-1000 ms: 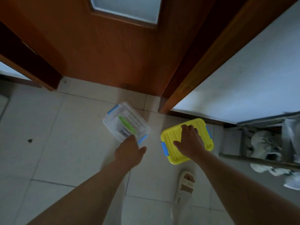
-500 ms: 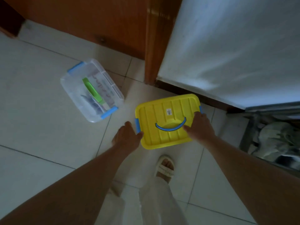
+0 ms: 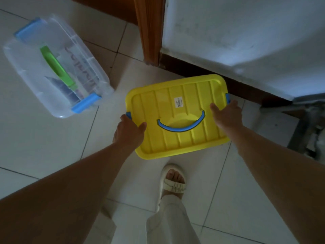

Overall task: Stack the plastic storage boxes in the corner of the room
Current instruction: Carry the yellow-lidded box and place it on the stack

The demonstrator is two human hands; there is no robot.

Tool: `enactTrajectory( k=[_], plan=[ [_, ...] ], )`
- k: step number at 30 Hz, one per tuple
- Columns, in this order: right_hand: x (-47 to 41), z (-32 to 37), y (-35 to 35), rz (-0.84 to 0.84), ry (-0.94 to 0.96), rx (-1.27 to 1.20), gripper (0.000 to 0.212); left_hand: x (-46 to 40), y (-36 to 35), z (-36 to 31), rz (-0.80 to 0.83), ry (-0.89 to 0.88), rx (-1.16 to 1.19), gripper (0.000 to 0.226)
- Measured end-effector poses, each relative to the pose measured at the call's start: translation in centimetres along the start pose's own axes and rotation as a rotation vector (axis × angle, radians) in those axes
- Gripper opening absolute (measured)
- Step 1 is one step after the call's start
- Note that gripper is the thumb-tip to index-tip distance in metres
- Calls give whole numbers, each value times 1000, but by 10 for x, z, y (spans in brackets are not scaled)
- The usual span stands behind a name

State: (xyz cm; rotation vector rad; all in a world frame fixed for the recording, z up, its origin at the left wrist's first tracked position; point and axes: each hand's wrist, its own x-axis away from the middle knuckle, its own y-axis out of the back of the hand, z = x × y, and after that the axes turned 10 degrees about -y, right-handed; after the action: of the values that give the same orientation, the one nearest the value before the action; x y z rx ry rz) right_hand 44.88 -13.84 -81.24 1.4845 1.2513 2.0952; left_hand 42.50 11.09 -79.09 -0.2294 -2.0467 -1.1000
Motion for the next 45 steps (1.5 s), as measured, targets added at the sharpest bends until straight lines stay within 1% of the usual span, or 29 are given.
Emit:
enactTrajectory(
  k=[3, 7, 11, 15, 20, 25, 29, 34, 37, 38, 40, 43, 45],
  plan=[
    [-11, 3, -4, 20, -27, -66, 77, -9, -7, 4, -29, 11, 47, 64],
    [-19, 5, -5, 36, -65, -131, 87, -20, -10, 8, -35, 22, 69, 64],
    [-14, 5, -4, 34, -66, -193, 89, -24, -5, 11, -46, 23, 79, 65],
    [7, 4, -2, 17, -72, -215, 86, -19, 15, 21, -41, 18, 51, 67],
    [56, 12, 11, 25, -71, -219, 85, 8, 56, 40, -53, 6, 11, 67],
    [117, 37, 39, 62, -60, -220, 86, 45, 116, 55, -67, -2, -2, 67],
    [171, 63, 68, 95, -2, -206, 85, 79, 172, 64, -90, -4, 14, 67],
    [245, 109, 107, 96, 86, -198, 75, 118, 256, 75, -144, 27, 112, 69],
    [290, 140, 127, 122, 149, -148, 62, 138, 309, 88, -181, 15, 193, 70],
    [303, 148, 133, 136, 148, -131, 61, 144, 324, 91, -184, 14, 212, 70],
    [332, 172, 143, 153, 159, -104, 66, 158, 362, 103, -214, 8, 232, 73],
    [385, 207, 157, 166, 231, -67, 58, 180, 416, 123, -262, -4, 268, 73],
    [422, 232, 163, 175, 290, -46, 60, 195, 452, 139, -287, -8, 297, 73]
  ],
)
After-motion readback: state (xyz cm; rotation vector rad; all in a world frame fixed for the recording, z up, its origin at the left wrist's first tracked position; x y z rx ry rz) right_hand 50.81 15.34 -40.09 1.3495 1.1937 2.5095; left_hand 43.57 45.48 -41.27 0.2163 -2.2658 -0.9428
